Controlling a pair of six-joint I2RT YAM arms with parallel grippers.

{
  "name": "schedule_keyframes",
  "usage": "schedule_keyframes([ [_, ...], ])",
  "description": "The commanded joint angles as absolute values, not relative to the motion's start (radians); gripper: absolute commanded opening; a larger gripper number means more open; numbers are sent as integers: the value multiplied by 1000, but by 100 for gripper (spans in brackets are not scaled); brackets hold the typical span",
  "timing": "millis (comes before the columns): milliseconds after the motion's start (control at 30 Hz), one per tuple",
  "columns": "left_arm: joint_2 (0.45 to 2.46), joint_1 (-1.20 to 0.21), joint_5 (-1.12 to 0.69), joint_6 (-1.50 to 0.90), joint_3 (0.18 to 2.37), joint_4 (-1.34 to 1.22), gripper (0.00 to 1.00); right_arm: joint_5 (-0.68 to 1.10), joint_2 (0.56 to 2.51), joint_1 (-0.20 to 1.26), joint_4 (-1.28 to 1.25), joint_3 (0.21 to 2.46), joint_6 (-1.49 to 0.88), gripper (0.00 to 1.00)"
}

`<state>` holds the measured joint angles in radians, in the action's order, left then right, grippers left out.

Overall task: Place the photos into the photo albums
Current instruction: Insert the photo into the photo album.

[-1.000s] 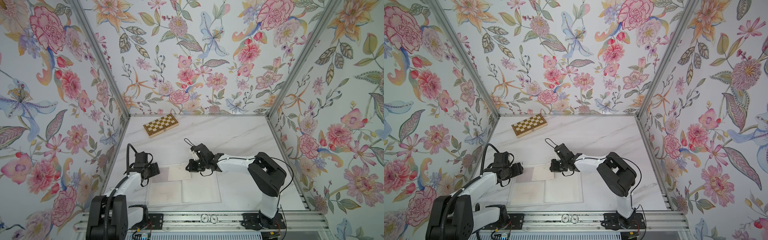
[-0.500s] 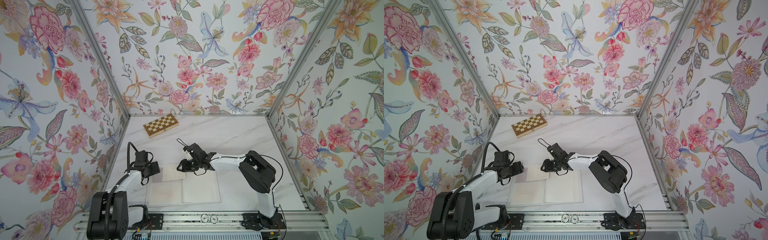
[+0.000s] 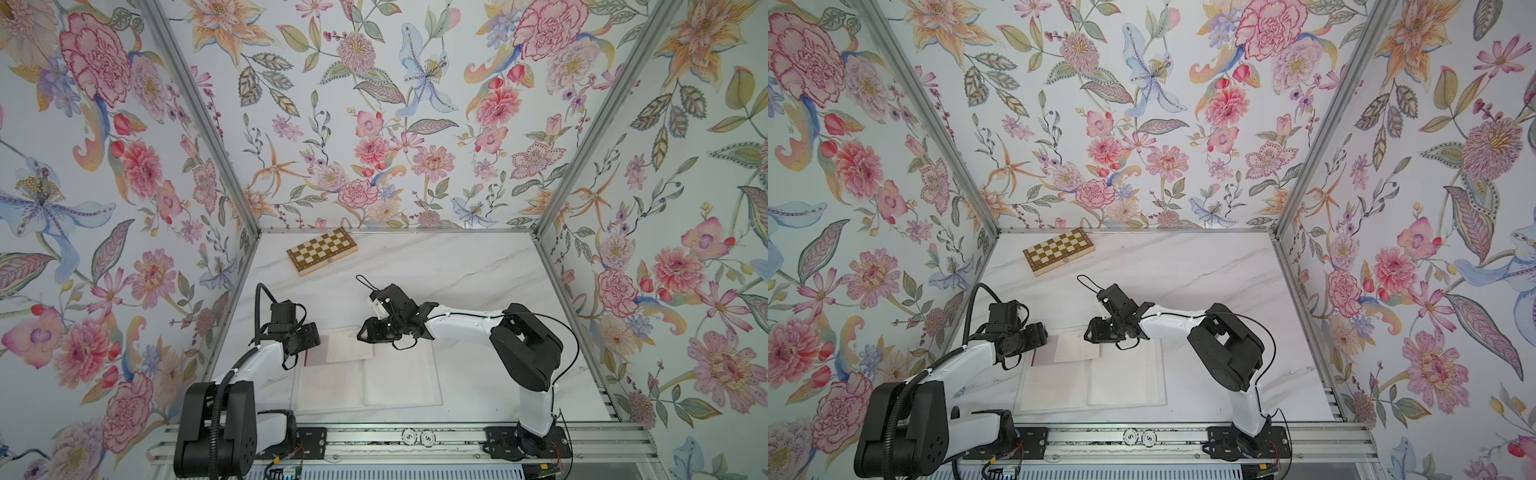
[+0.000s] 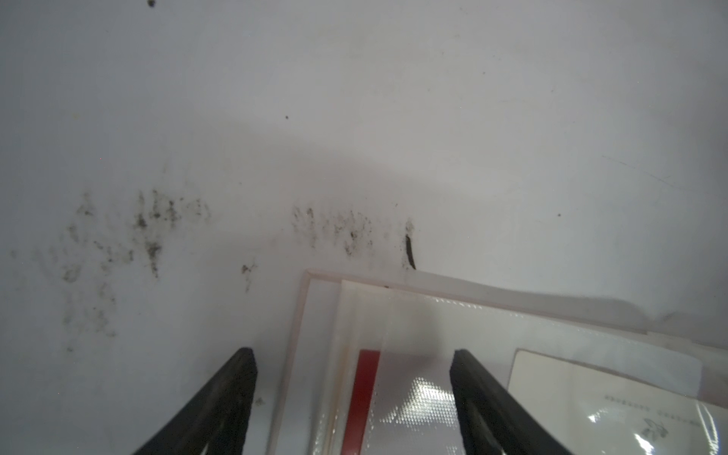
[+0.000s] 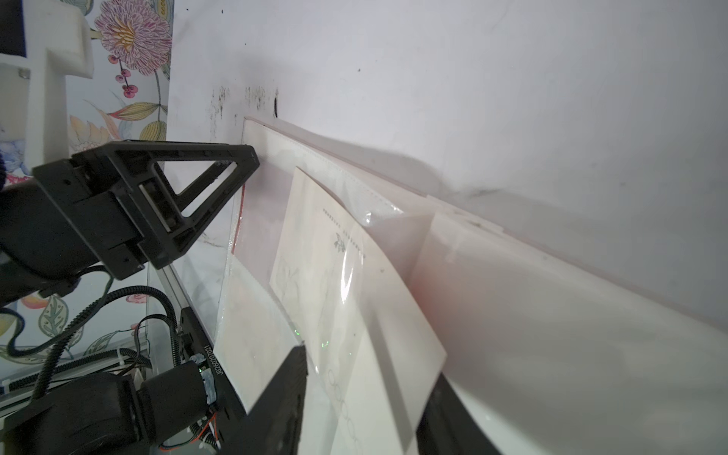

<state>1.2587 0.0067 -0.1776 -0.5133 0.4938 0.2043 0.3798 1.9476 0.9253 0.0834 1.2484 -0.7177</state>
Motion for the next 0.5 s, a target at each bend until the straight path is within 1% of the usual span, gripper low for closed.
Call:
schedule_keyframes([
  [0,1283,11,-206,-505,488,259,76,352,1910,920,142,1233,-690,45],
  [300,1263,9,-201,-505,479,259,76,343,1893,929,178,1228,-685,44],
  [467,1262,0,-196,-504,484,264,76,361,1930,954,175,1278,-693,43],
])
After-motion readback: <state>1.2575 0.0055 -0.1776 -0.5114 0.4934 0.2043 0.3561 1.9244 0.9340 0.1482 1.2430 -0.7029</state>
